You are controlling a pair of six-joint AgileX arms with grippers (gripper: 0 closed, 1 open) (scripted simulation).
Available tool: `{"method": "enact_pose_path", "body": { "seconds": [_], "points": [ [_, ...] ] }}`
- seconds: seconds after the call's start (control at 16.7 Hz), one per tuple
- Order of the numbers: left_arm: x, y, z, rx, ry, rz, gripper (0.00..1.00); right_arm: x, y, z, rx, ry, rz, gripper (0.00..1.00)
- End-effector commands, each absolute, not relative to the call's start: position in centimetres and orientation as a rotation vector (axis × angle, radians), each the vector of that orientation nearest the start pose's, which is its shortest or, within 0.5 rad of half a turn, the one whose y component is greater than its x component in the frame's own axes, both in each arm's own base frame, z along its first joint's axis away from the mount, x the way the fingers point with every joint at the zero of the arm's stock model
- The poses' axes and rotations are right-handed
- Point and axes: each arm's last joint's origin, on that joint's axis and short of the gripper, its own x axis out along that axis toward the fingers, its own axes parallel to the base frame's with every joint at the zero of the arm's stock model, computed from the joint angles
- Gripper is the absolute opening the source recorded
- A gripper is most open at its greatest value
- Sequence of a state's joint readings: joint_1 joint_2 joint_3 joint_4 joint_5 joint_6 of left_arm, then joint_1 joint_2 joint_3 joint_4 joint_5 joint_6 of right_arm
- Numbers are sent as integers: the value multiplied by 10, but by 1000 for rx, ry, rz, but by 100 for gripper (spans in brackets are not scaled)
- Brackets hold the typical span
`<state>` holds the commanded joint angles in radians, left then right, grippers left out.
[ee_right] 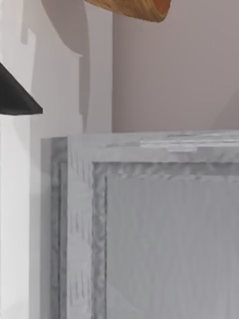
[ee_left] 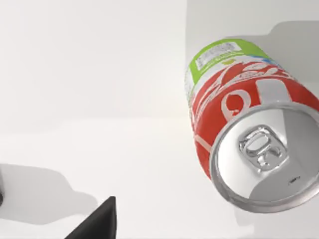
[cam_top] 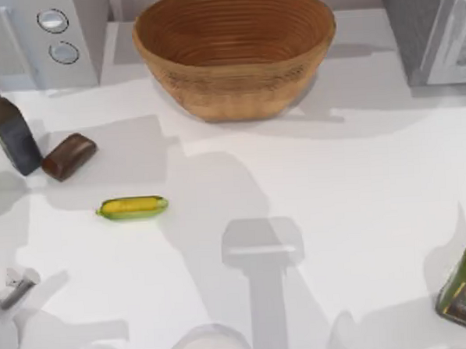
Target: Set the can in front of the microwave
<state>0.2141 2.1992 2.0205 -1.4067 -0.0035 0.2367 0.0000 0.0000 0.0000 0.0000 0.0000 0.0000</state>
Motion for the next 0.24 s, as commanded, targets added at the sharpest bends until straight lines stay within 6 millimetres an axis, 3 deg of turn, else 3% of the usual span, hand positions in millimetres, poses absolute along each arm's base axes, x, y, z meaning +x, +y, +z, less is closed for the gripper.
{"method": "enact_pose_path", "body": {
  "seconds": [0.24],
  "points": [
    [421, 90, 242, 16, 1569, -17, 100, 106, -1, 160, 0, 0, 0, 100]
  ]
}}
